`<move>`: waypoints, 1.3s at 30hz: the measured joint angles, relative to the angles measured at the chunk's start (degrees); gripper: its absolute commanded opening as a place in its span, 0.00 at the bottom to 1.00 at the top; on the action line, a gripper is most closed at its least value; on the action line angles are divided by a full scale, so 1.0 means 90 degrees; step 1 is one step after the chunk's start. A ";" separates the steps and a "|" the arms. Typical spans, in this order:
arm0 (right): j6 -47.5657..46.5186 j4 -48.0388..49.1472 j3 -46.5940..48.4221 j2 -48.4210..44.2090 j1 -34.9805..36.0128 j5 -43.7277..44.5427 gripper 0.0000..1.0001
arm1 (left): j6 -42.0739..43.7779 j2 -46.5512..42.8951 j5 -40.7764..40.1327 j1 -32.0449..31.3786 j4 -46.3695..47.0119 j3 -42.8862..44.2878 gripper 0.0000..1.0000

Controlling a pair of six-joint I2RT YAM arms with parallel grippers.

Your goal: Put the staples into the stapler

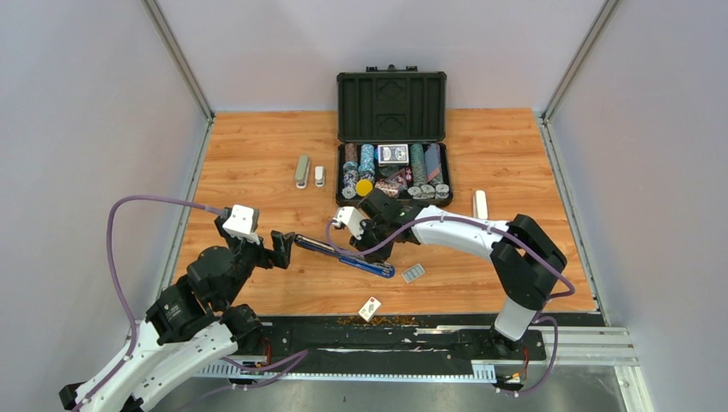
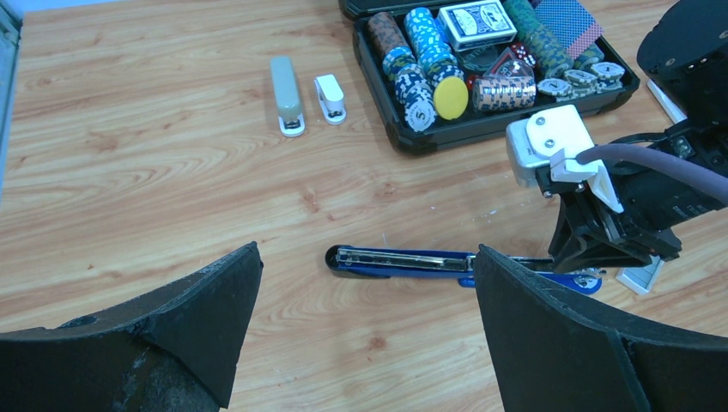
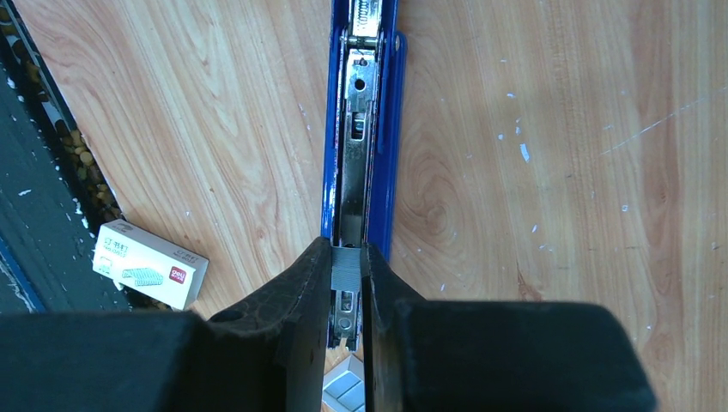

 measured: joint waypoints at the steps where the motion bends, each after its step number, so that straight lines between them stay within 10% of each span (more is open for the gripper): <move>1: 0.0000 0.0010 -0.0007 0.0017 0.0000 0.0000 0.12 | 0.0000 0.0000 0.0000 0.0000 0.0000 0.0000 1.00; 20: 0.0000 0.0117 -0.0061 0.0153 0.0005 0.0005 0.16 | -0.0002 0.0000 0.0000 0.0005 0.0000 0.0000 1.00; 39: 0.0347 0.0255 -0.0301 -0.0634 0.0029 0.0284 0.50 | 0.0000 0.0022 0.0000 0.0005 0.0000 -0.0002 1.00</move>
